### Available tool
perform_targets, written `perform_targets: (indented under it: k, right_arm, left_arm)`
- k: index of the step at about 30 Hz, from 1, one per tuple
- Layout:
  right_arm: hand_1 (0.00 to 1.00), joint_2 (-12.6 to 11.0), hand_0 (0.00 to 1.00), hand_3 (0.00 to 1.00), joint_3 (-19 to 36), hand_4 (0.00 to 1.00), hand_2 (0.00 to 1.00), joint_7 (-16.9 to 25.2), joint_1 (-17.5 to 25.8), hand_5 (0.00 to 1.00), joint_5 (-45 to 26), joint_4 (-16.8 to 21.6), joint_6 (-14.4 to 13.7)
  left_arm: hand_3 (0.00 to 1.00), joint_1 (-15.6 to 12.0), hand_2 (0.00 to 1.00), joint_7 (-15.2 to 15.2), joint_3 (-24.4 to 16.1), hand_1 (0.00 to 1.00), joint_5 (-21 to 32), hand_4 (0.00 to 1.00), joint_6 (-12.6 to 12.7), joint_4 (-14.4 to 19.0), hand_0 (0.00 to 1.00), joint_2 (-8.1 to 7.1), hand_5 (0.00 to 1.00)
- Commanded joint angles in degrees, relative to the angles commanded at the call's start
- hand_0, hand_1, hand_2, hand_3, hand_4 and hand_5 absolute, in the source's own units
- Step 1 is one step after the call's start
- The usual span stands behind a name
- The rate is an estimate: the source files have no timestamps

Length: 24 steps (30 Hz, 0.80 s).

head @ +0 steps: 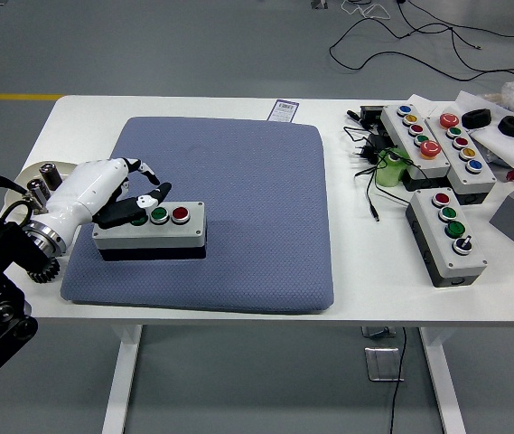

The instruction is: Pick up the button,place it on the desk,press the button,press the button

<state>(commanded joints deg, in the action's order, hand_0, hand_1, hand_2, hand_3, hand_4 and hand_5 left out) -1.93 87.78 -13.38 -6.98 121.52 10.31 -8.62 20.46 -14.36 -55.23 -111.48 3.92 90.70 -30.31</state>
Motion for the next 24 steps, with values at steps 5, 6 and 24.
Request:
perform_targets:
  k: [5, 6, 24]
  right_arm:
    - [0.658, 0.02, 0.673, 0.624, 0.03, 0.31, 0.674, 0.0, -0.07, 0.173, 0.11, 0.0, 0.01]
    - [0.658, 0.0, 0.673, 0.624, -0.03, 0.31, 0.674, 0.01, -0.07, 0.173, 0.03, 0.0, 0.01]
    - [0.658, -0.07, 0.673, 0.624, -0.78, 0.31, 0.674, 0.04, -0.36, 0.173, -0.53, 0.0, -0.03]
  left_arm:
    - [0.651, 0.01, 0.002, -0.47, 0.63, 0.002, -0.68, 0.663, -1.13, -0.12, 0.002, 0.2, 0.913]
    - [0.651, 0.05, 0.002, -0.54, 0.77, 0.002, -0.69, 0.663, -1.31, -0.08, 0.002, 0.19, 0.913]
    - [0.652, 0.56, 0.002, -2.27, 2.34, 0.002, -0.67, 0.663, -4.97, -2.83, 0.002, 0.92, 0.857]
